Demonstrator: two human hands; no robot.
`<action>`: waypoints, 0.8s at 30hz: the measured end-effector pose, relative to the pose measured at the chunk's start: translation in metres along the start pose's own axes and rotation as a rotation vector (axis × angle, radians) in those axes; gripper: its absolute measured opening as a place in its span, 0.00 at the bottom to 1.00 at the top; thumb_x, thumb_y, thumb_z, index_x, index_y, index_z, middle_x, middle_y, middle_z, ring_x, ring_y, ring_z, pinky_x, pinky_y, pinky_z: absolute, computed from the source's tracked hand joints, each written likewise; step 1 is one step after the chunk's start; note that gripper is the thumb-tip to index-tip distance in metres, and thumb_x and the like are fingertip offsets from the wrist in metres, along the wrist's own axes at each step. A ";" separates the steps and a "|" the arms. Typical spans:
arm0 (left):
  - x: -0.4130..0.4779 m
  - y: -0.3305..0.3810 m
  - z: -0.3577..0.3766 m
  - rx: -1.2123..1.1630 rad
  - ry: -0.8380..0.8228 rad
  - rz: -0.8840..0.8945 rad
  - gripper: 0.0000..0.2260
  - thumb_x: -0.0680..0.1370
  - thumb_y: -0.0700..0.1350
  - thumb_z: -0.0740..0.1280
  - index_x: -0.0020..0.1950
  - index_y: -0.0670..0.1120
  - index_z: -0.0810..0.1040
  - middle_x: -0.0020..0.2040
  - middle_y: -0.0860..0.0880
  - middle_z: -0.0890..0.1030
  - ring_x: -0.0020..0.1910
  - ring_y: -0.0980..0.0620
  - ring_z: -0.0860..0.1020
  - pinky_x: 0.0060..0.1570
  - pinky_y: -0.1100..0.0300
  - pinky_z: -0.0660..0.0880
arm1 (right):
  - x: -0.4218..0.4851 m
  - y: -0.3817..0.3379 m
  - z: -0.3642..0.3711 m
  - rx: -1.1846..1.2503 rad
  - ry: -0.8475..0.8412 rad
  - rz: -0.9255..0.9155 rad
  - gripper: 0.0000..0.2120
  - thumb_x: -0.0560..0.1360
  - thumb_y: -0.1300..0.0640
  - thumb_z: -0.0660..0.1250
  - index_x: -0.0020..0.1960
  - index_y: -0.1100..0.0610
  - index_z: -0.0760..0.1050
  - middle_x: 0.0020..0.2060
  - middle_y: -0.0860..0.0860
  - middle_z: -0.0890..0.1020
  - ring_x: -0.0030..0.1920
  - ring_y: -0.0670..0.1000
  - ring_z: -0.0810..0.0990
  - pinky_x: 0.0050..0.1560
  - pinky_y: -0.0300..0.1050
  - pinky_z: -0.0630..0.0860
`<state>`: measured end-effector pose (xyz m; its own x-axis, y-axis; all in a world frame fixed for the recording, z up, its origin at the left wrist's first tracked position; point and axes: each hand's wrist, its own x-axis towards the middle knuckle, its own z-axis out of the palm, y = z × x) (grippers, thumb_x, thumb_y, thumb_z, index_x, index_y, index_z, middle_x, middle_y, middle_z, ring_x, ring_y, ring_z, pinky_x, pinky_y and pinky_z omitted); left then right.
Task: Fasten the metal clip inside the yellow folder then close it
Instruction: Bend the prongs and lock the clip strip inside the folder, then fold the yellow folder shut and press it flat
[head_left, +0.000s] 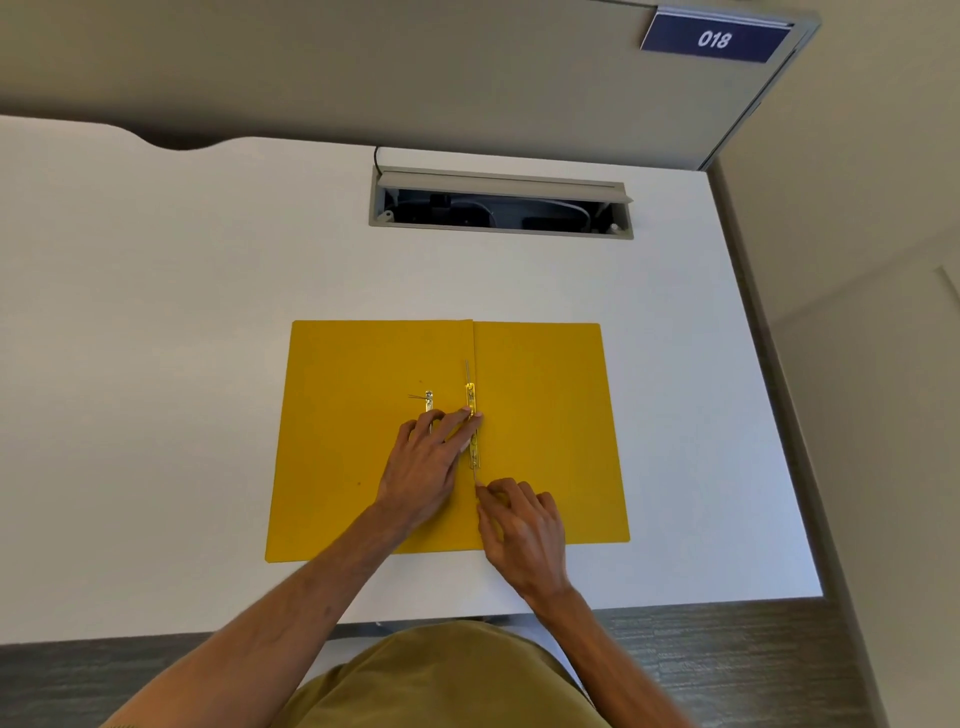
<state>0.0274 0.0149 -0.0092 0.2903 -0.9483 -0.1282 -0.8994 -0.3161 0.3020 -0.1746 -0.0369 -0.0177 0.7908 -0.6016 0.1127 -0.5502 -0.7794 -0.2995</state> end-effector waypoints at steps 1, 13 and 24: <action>0.000 0.000 -0.001 -0.003 -0.003 0.003 0.25 0.88 0.46 0.60 0.86 0.55 0.62 0.84 0.52 0.68 0.77 0.43 0.70 0.72 0.44 0.72 | -0.001 0.001 -0.002 0.006 0.004 0.008 0.11 0.81 0.54 0.70 0.61 0.49 0.85 0.54 0.47 0.85 0.49 0.50 0.83 0.42 0.50 0.75; -0.006 -0.016 -0.011 0.027 -0.017 0.082 0.26 0.89 0.48 0.58 0.87 0.55 0.56 0.86 0.51 0.63 0.79 0.43 0.69 0.72 0.44 0.74 | -0.001 0.006 -0.023 0.088 0.070 0.142 0.11 0.75 0.62 0.77 0.55 0.51 0.88 0.50 0.48 0.87 0.46 0.50 0.86 0.39 0.48 0.79; -0.074 -0.076 -0.017 -0.259 0.241 -0.460 0.23 0.88 0.48 0.61 0.84 0.51 0.65 0.86 0.48 0.62 0.80 0.40 0.66 0.70 0.37 0.73 | 0.058 -0.059 -0.006 0.125 -0.062 -0.155 0.12 0.80 0.57 0.70 0.62 0.51 0.84 0.56 0.49 0.85 0.53 0.51 0.84 0.45 0.50 0.80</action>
<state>0.0799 0.1090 -0.0063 0.7261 -0.6816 -0.0911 -0.5625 -0.6649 0.4914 -0.0978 -0.0274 0.0121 0.8806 -0.4610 0.1096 -0.3859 -0.8320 -0.3985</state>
